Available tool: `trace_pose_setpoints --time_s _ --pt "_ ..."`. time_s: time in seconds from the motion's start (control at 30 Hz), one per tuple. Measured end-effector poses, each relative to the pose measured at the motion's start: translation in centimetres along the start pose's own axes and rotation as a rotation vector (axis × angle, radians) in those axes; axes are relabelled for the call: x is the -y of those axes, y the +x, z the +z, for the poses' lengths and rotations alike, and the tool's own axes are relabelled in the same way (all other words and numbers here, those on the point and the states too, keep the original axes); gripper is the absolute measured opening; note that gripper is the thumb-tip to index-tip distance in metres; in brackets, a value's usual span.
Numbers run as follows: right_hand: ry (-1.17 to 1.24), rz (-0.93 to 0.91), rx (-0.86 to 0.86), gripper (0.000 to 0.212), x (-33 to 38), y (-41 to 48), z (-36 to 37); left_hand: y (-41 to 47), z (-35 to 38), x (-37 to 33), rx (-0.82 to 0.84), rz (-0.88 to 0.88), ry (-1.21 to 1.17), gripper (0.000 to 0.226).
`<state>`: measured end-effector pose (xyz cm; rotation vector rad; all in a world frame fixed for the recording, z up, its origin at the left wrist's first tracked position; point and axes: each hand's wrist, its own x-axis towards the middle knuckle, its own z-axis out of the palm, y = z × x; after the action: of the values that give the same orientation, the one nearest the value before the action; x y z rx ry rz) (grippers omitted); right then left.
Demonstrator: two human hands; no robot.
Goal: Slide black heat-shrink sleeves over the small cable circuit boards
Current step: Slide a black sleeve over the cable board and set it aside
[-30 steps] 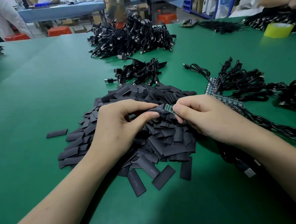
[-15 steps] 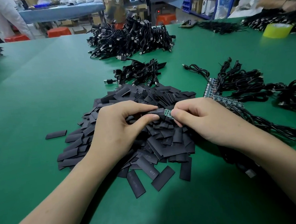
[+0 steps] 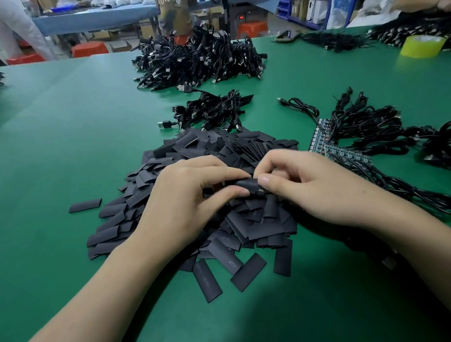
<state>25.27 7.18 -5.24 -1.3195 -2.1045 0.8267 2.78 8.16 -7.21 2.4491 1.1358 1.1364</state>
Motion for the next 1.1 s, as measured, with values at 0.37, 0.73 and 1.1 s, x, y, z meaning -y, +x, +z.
trace_pose_setpoints --time_s 0.37,0.73,1.1 --pt "-0.041 -0.160 -0.231 0.017 -0.09 -0.11 -0.33 0.13 -0.21 -0.55 -0.073 -0.155 -0.129 0.015" --pt "-0.199 -0.281 -0.298 0.011 -0.03 -0.09 0.11 -0.04 0.17 -0.30 -0.048 -0.176 -0.170 0.014" --pt "-0.264 -0.337 -0.318 0.009 0.20 -0.25 0.16 -0.01 0.28 -0.20 -0.038 -0.180 -0.203 0.012"
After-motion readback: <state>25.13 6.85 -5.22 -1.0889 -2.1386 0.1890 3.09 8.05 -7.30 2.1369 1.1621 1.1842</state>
